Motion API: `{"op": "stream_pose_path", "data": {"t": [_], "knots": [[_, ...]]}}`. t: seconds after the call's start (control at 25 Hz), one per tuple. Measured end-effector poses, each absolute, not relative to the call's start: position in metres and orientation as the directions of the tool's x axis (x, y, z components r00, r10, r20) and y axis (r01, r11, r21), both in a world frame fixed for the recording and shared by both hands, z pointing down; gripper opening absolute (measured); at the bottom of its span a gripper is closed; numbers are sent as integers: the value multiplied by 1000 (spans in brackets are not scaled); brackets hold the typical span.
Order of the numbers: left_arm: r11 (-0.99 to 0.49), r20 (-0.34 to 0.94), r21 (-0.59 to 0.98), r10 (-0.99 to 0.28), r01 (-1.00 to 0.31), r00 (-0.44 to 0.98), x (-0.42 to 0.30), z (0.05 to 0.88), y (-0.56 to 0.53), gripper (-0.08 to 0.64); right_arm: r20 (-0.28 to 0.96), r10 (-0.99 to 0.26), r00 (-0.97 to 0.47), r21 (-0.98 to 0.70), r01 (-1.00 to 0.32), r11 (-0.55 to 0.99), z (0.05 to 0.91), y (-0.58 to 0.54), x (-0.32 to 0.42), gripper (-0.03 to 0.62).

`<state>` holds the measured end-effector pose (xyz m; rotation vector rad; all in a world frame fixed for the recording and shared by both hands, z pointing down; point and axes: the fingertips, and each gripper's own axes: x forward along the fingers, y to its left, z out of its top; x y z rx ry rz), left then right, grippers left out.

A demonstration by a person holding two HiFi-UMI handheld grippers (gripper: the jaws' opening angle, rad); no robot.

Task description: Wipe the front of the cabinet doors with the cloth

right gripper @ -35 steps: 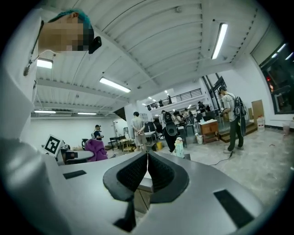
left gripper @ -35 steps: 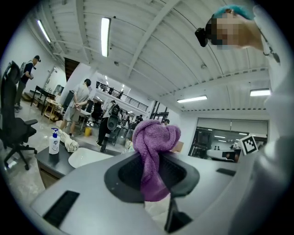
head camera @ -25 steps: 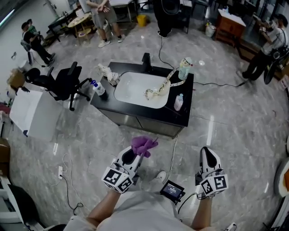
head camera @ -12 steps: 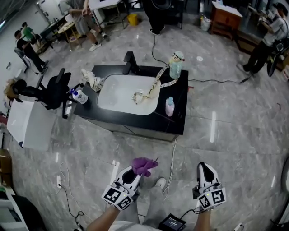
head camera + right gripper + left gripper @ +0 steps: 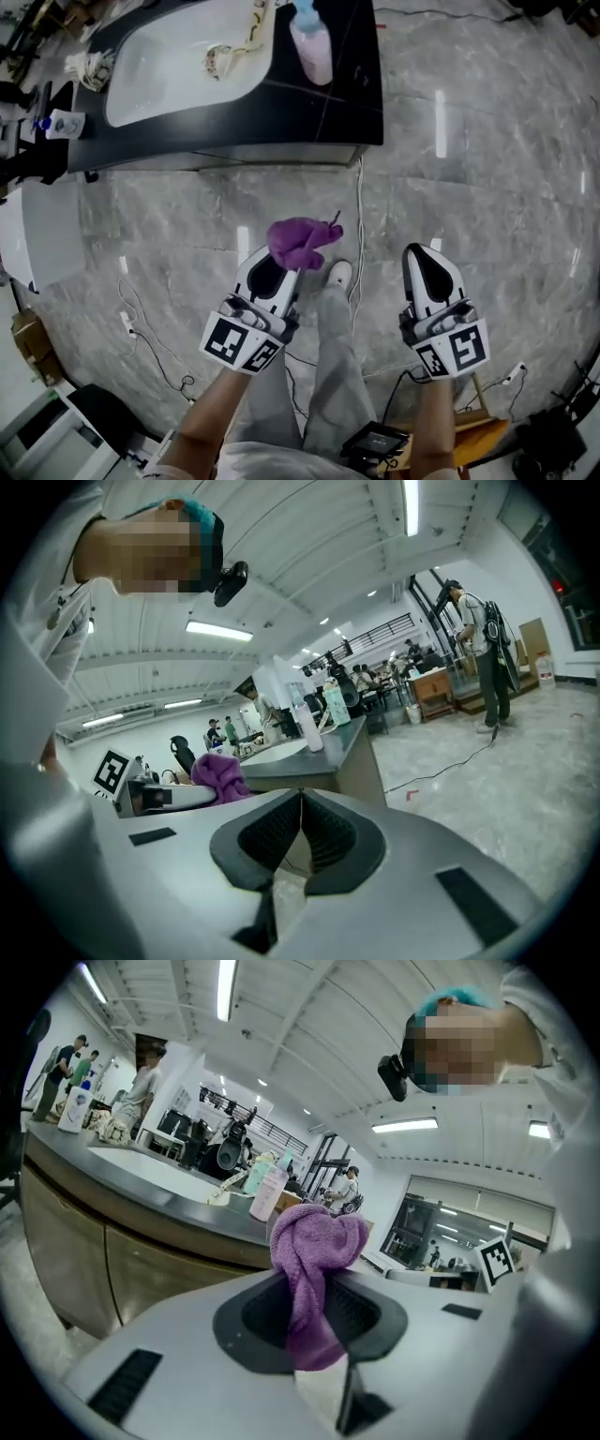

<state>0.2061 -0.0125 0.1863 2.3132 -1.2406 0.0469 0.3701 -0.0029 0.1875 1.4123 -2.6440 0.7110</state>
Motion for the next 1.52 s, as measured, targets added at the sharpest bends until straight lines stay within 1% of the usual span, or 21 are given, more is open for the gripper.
{"op": "stream_pose_path", "data": {"t": [0.16,0.36,0.48,0.56,0.64,0.8,1.04,1.2,1.36,1.52], "knots": [[-471,264,440,-746,-765,611,224,241,-28,81,290,-756,-586,-384,-795,469,240,-3,363,28],[-481,308,418,-723,-771,618,240,295,-43,81,352,-751,-559,-421,-811,406,289,9,357,28],[-460,339,374,-741,-806,580,245,315,-66,81,377,-748,-546,-428,-819,383,301,7,354,28],[-443,325,394,-752,-805,573,252,320,-82,81,383,-755,-532,-423,-828,368,305,0,353,28],[-450,305,419,-749,-789,589,262,326,-97,81,380,-771,-511,-415,-839,352,309,-11,353,28],[-502,287,417,-718,-758,634,271,342,-118,81,375,-806,-459,-411,-861,299,317,-25,344,28],[-528,280,429,-694,-733,663,260,349,-136,83,381,-829,-410,-400,-881,252,319,-35,332,28],[-530,282,424,-693,-734,663,234,344,-135,83,373,-831,-413,-423,-873,244,315,-46,313,28],[-510,291,408,-714,-758,637,187,347,-137,83,357,-817,-454,-430,-856,287,313,-61,272,28],[-466,292,410,-747,-784,597,168,338,-135,83,358,-782,-509,-420,-836,352,305,-61,260,28]]}}
